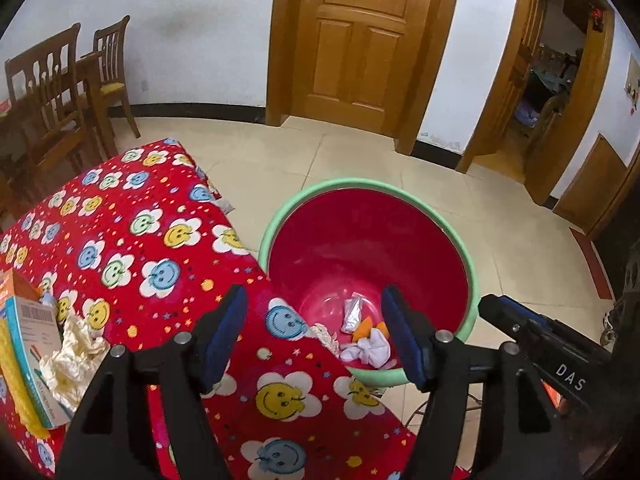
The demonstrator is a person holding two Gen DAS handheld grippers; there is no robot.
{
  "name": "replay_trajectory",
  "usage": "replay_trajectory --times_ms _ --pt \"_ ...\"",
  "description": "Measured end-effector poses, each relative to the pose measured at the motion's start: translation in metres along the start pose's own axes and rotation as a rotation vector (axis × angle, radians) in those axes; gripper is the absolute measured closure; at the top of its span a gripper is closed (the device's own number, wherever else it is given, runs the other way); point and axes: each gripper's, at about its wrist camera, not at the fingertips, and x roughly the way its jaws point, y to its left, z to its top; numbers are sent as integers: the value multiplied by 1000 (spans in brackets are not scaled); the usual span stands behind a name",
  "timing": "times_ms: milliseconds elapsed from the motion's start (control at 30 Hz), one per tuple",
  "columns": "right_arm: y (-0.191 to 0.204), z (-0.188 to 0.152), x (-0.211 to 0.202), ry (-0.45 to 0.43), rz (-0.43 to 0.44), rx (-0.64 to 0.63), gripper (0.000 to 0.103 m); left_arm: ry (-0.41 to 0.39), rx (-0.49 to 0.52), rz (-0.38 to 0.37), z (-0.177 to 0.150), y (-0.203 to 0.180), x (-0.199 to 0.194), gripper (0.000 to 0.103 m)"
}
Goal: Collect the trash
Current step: 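Grasp the yellow foam net with the left tool while the right grasps the tissue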
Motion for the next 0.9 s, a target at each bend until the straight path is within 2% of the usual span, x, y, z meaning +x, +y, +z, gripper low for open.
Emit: replay_trajectory --times_ms 200,367,400,467,500,900 --pt "9 -2 -10 -10 19 -7 74 8 -46 16 -6 14 -10 34" --pt "21 -4 -19 -25 53 -27 72 -20 -46 40 -12 23 -30 34" --pt "25 -5 -21 -26 62 -33 71 -26 -51 50 -14 27 -36 34" --pt "30 -8 -23 -28 75 -39 60 -33 -64 64 -17 34 -44 34" --pt "33 -9 -25 -29 84 -42 59 -34 -71 70 -18 37 -47 34" --pt "65 -22 -21 6 130 -84 59 -77 -216 206 -39 100 -94 34"
